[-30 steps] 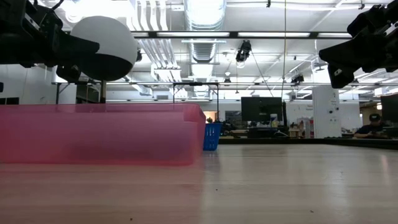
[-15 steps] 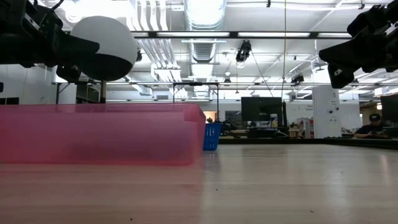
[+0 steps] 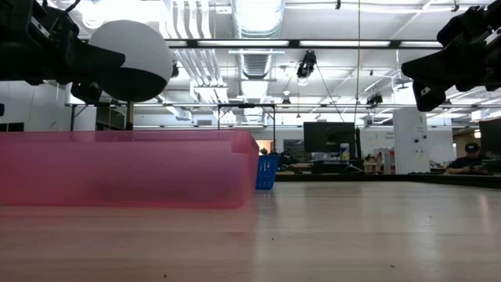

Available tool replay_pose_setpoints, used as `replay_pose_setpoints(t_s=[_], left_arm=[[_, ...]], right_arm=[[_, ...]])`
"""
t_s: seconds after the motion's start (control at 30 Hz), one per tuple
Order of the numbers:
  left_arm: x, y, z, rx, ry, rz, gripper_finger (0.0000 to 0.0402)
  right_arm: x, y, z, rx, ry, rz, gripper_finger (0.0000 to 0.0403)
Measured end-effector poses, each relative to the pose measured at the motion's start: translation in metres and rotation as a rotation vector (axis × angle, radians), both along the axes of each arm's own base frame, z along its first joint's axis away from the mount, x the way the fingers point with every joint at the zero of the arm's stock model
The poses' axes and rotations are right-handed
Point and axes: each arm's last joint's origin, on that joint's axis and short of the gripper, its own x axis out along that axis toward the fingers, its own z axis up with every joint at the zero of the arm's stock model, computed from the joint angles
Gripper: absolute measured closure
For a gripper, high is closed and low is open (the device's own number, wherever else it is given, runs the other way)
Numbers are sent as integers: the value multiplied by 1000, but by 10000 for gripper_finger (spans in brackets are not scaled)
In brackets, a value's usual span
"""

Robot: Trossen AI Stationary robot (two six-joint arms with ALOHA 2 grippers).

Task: Pick and place items into bin
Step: Return to Home Position

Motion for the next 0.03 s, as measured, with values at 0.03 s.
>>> replay_pose_setpoints(t_s=[0.03], left_arm=[[0,0,0,0,0,0,402]], right_arm=[[0,0,0,0,0,0,394]])
